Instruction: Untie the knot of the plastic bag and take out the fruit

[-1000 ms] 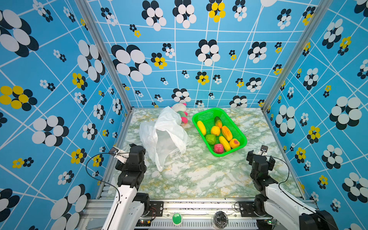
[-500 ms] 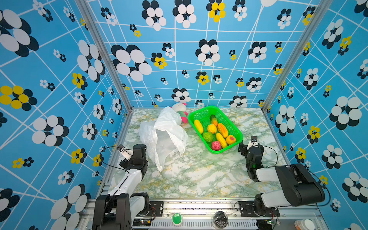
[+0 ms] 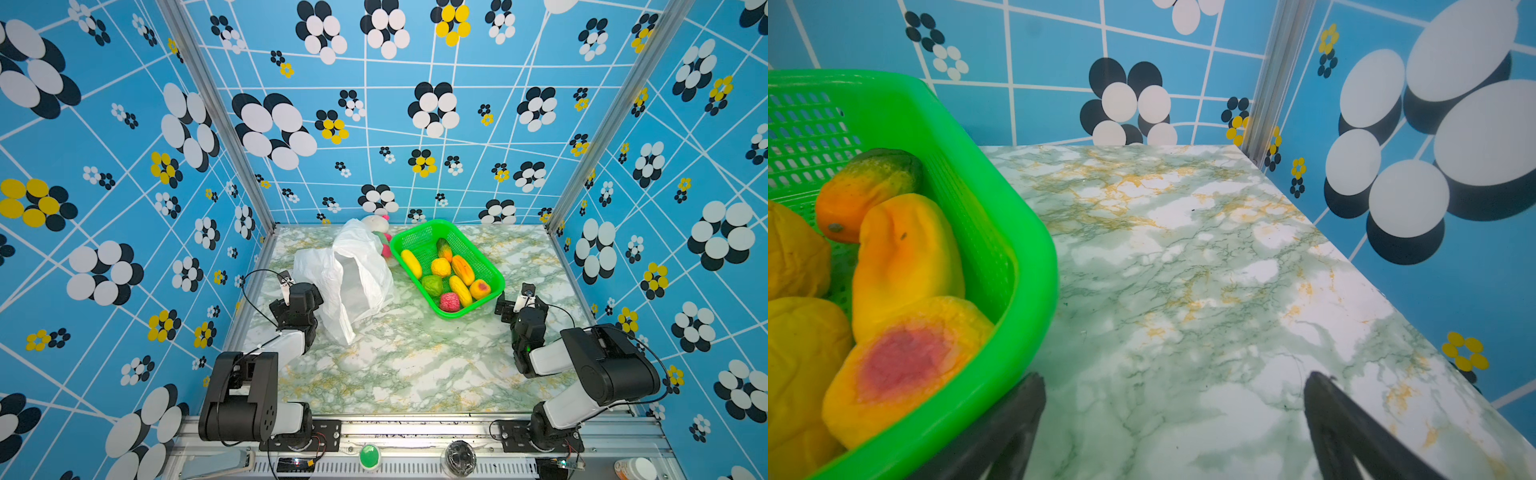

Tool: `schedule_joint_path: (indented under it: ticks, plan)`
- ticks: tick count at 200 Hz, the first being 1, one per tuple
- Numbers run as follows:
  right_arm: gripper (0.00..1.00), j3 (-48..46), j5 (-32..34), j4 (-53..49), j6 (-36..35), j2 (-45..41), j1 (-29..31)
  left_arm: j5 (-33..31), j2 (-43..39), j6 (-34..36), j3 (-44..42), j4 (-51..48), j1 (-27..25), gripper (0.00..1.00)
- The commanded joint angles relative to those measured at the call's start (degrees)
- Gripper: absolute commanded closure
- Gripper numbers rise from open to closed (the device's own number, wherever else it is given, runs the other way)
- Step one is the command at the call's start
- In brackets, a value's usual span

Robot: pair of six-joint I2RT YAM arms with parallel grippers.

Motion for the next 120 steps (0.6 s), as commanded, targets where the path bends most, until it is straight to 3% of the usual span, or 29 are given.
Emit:
schedule_joint_path:
  ticks: [1, 10, 36, 44, 55, 65, 106, 120]
  plan:
    - [0.01, 4.38, 1.23, -6.06, 0.63, -1.01, -0.28, 4.22, 2.77, 7.68, 1.55, 3.22, -1.75, 0.00]
    - [0.01, 6.21, 0.57, -10.10, 1.31, -1.47, -0.77, 4.59, 4.27, 9.22, 3.30, 1.90, -2.61, 0.00]
    - [0.01, 5.83, 0.69, -9.70, 1.47, -1.67, -0.96, 6.09, 4.86, 10.97, 3.58, 3.10, -3.34, 0.00]
    - [0.01, 5.77, 0.67, -9.26, 1.42, -1.48, -1.00, 5.83, 4.06, 10.80, 1.40, 6.54, -3.16, 0.01]
    - [0.01, 5.68, 0.67, -9.11, 1.32, -1.47, -1.00, 8.86, 6.11, 10.89, -4.65, 21.37, -1.00, 0.01]
    - [0.01, 5.77, 0.69, -9.12, 1.40, -1.42, -0.99, 9.32, 4.50, 9.70, -2.39, 13.32, -1.09, 0.01]
    - [0.01, 5.79, 0.68, -9.25, 1.41, -1.43, -0.96, 10.76, 6.49, 12.21, -2.06, 15.68, -2.03, 0.01]
    - [0.01, 5.79, 0.68, -9.24, 1.41, -1.43, -1.01, 15.66, 7.05, 13.00, -5.24, 20.55, -2.01, 0.01]
